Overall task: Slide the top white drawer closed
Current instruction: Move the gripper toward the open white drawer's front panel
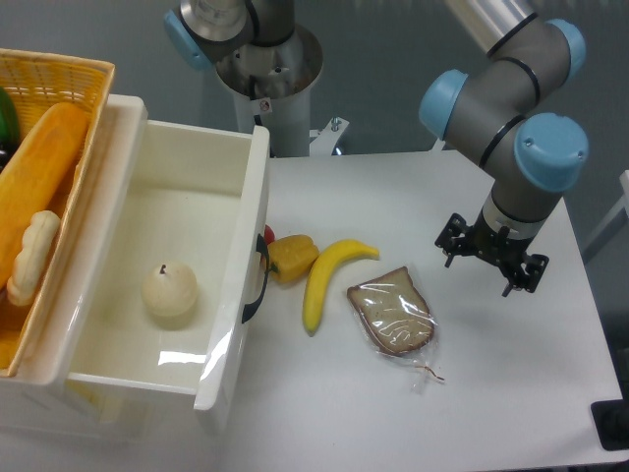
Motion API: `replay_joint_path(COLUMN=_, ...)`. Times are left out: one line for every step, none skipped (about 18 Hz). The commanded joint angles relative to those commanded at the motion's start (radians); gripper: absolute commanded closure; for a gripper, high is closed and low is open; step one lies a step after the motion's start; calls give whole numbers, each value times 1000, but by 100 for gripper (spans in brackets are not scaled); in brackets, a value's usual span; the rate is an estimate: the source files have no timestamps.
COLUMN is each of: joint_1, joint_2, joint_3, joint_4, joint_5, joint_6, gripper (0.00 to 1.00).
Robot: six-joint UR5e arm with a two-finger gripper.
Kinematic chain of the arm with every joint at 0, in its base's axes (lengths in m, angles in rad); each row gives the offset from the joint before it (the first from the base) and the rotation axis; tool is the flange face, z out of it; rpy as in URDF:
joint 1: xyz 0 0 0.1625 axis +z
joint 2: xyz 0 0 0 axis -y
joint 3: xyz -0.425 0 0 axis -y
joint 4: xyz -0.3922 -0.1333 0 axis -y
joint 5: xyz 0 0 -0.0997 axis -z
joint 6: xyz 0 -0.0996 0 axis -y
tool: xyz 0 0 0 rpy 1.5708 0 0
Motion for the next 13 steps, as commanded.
replay_joint_path(joint_1=0, joint_2=-2, joint_3=-5, joint_4=0, joint_5=2, joint_6=-2, gripper=0)
replay_joint_path(joint_1=-2, joint_2=-3, joint_3=-8, joint_4=0, joint_5=2, joint_6=-2, gripper=0)
replay_joint_path(joint_1=-2, joint_2=-2, joint_3=-8, joint_4=0, joint_5=0, joint_6=-2, gripper=0)
replay_joint_path(joint_1=-8, joint_2=-2, joint_3=-9, joint_4=0, joint_5=-2, joint_6=-2, gripper=0)
replay_joint_path(joint_1=-15, joint_2=-2, joint_3=-12, joint_4=0, joint_5=-2, joint_6=-9, gripper=0)
replay_joint_path(joint_1=-17, joint_2=3, joint_3=-26, joint_4=0, joint_5=-3, joint_6=-11, gripper=0)
replay_joint_path(joint_1=-17, joint_2=8, joint_3=-41, joint_4=2, joint_5=-5, joint_6=-8, gripper=0)
replay_joint_path(joint_1=-20, joint_2=11, joint_3=-58, joint_4=5, joint_5=-6, joint_6=-12, gripper=0)
replay_joint_path(joint_1=-31, joint_2=32, joint_3=-80, joint_4=8, joint_5=-5, joint_6=-12, gripper=0)
replay_joint_path(joint_1=-35, joint_2=61, joint_3=-98, joint_4=6, joint_5=-5, joint_6=-12, gripper=0)
replay_joint_path(joint_1=-37, joint_2=81, joint_3=-123, joint_4=6, joint_5=-3, joint_6=-9, gripper=0)
replay_joint_path(joint_1=-40, joint_2=100, joint_3=-144, joint_4=5, joint_5=-3, joint_6=-12, gripper=0)
replay_joint_path(joint_1=-46, joint_2=121, joint_3=-164, joint_4=3, joint_5=-5, joint_6=-17, gripper=0)
